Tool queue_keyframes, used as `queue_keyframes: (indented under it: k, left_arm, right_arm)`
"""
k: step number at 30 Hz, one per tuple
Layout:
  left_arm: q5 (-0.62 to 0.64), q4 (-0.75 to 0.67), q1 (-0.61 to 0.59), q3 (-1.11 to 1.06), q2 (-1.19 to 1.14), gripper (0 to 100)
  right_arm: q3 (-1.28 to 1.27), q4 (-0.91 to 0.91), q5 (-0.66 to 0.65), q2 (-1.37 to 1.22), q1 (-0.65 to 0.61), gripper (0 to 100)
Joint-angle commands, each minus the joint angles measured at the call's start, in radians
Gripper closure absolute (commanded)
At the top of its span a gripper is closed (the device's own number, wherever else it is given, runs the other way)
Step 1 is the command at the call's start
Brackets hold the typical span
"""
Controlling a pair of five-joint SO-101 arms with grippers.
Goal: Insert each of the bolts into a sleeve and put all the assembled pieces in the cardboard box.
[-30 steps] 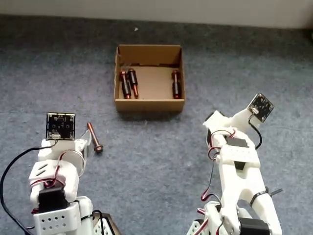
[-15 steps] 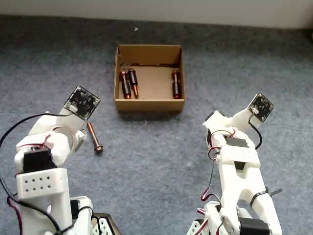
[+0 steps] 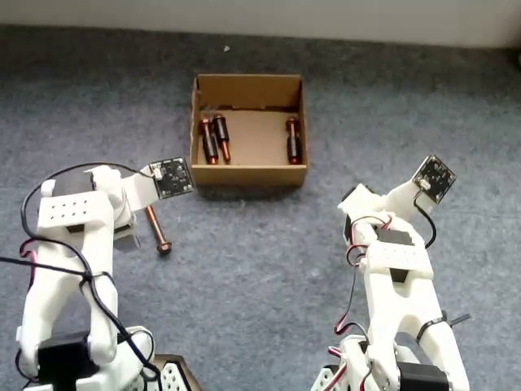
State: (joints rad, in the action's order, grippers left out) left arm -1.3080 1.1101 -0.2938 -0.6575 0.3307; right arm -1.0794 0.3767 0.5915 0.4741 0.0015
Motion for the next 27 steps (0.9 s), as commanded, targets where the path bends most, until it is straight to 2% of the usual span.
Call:
queue_keyframes:
  k: [1,8,14,18,23,27]
  left_arm:
    - [-0.150,-0.072,0.071,0.044,-0.081,70]
    - [-0.172,-0.196,0.120,0.048,-0.231,70]
    - [-0.169,-0.213,0.128,0.047,-0.285,70]
    - [-0.077,-0.215,0.170,0.048,-0.283,70]
    - [0.031,-0.318,0.234,0.041,-0.285,70]
    - [0.055,-0.333,0.278,0.041,-0.286,70]
  right_arm:
    - [0.018,-0.021,0.005,0.051,0.013,99.4]
    - [0.018,-0.021,0.003,0.051,0.013,99.4]
    - [0.019,-0.021,0.003,0.051,0.013,99.4]
    - [0.019,-0.021,0.003,0.051,0.013,99.4]
    - [0.018,-0.021,0.003,0.053,0.013,99.4]
    - [0.016,-0.021,0.003,0.053,0.013,99.4]
